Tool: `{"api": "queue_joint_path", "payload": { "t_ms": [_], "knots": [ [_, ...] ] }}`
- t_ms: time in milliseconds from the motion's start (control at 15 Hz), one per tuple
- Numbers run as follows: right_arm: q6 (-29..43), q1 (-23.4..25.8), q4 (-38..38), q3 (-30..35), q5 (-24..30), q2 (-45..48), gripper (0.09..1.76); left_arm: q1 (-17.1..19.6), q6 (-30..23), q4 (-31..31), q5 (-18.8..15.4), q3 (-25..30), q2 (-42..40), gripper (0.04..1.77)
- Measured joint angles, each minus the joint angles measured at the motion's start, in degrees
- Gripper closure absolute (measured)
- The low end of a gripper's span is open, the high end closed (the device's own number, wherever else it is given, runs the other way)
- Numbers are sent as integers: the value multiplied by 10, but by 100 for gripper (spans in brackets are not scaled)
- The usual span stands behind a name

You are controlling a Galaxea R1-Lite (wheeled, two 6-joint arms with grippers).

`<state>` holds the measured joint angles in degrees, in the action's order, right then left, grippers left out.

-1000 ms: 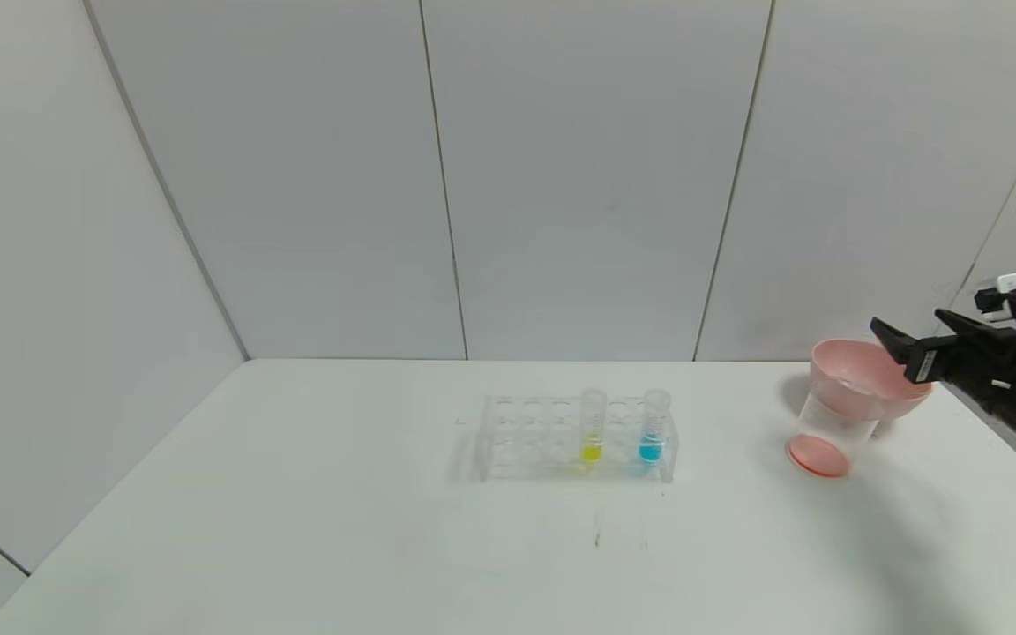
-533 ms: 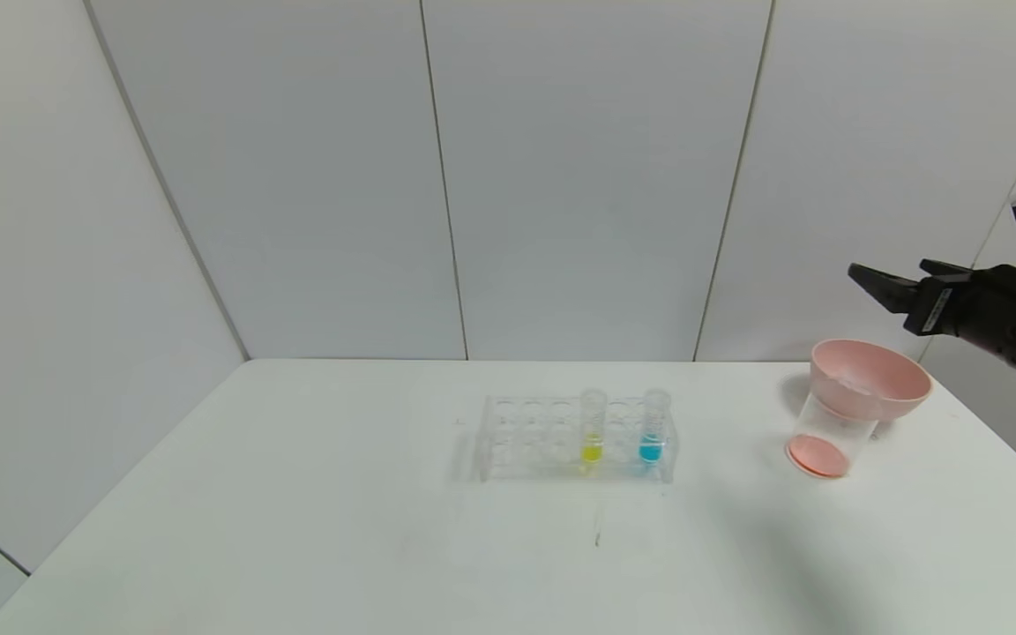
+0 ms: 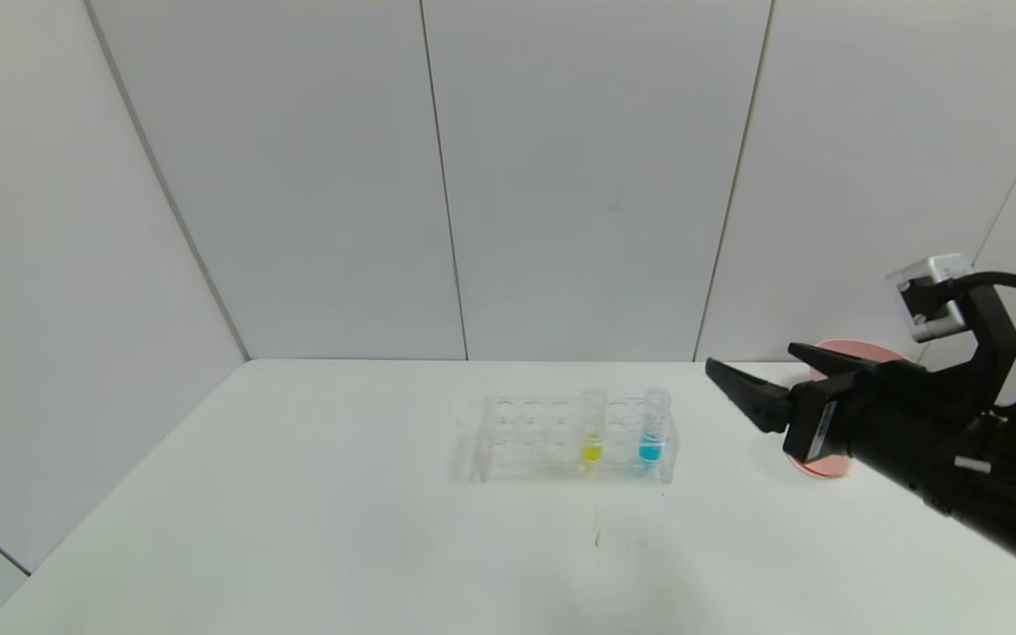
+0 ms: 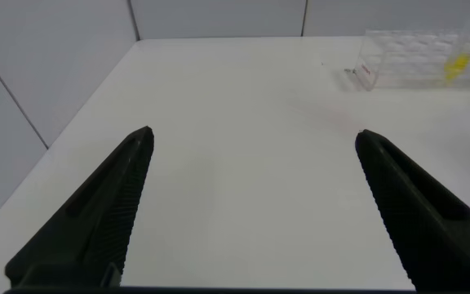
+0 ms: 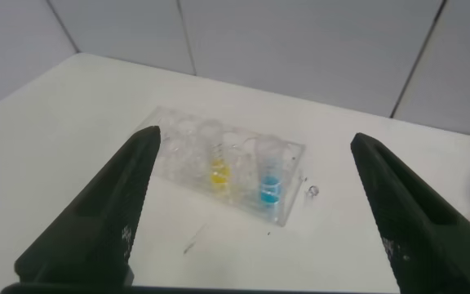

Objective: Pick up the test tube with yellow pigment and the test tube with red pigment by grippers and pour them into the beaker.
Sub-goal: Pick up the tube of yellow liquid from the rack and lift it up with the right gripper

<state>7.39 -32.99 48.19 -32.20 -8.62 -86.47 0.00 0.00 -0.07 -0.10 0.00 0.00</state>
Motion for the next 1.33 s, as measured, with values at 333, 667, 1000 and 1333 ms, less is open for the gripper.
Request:
{"api": "queue_joint_path", "payload": {
  "t_ms": [333,667,1000,1333],
  "knots": [
    [65,-142,13,28,-110,-51,16,0,0,0,0,0,0,5],
    [94,-192,99,10,-180,-168,15,0,0,0,0,0,0,5],
    [102,-185,113,-58,-205,-274,15,0,0,0,0,0,0,5],
    [110,-145,110,-105,-206,-333,15,0,0,0,0,0,0,5]
  ]
}}
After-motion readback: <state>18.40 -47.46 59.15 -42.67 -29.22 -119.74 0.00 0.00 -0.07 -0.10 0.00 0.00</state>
